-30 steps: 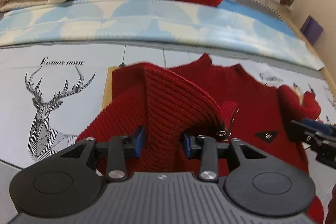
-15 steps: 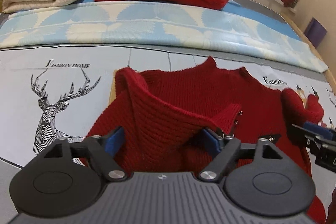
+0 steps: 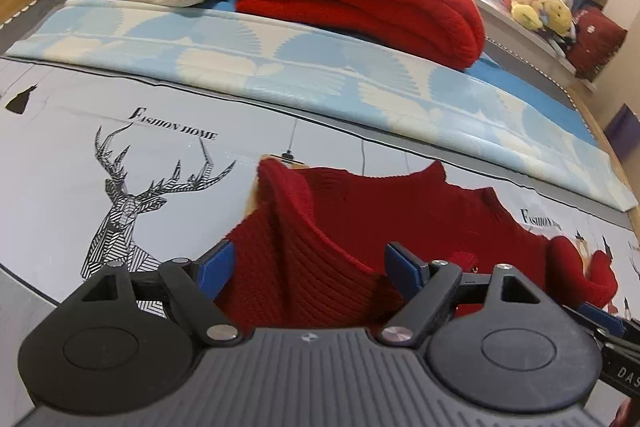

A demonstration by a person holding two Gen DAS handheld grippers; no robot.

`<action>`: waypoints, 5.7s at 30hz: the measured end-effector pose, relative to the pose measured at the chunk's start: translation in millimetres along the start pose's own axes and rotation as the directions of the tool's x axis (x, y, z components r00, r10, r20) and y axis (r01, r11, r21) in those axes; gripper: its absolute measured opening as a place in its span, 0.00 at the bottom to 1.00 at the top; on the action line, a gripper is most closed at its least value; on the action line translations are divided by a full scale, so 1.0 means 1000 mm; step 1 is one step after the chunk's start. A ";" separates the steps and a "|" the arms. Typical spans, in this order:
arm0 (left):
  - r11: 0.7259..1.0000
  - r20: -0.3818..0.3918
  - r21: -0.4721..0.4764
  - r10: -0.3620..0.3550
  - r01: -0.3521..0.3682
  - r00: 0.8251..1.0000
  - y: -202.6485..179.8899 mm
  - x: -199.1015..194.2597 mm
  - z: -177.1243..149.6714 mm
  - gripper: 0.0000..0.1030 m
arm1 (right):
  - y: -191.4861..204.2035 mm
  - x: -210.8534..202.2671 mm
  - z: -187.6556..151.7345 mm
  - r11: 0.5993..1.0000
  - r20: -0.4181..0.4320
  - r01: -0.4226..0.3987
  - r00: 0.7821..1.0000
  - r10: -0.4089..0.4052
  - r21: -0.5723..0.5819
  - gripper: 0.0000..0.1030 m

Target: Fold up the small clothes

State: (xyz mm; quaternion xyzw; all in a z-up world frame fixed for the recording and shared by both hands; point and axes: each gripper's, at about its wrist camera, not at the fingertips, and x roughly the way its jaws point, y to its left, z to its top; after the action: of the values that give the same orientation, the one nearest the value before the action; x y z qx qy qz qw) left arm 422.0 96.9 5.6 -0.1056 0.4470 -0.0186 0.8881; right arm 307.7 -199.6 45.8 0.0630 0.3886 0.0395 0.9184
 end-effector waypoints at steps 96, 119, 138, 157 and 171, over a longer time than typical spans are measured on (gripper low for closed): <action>0.942 -0.015 -0.311 0.130 -0.128 0.991 0.097 -0.016 0.017 0.33 | -0.031 0.147 -0.011 0.961 -0.101 -0.244 0.961 0.257 0.130 0.21; 0.987 -0.155 -0.162 -0.013 -0.012 0.988 0.046 0.021 -0.003 0.40 | -0.157 0.063 0.018 0.927 -0.051 0.193 0.981 -0.186 0.322 0.09; 0.999 -0.271 0.018 0.050 -0.047 0.961 -0.003 0.067 -0.035 0.56 | -0.332 0.025 -0.014 0.648 0.002 0.172 0.966 -0.259 0.742 0.54; 0.998 -0.138 -0.037 0.041 -0.047 0.990 0.018 0.026 0.007 0.56 | -0.195 -0.061 0.084 0.922 0.561 0.184 0.747 -0.356 0.341 0.10; 0.992 -0.119 -0.126 -0.017 0.002 0.993 0.040 0.006 0.016 0.57 | 0.016 0.036 -0.034 0.885 -0.224 -0.392 0.913 0.341 -0.252 0.30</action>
State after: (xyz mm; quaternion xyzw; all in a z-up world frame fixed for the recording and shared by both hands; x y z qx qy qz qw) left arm 435.4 137.4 1.9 -0.1621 0.4993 -0.0010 0.8511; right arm 308.3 -176.3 -0.9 -0.0041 0.4376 0.2750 0.8561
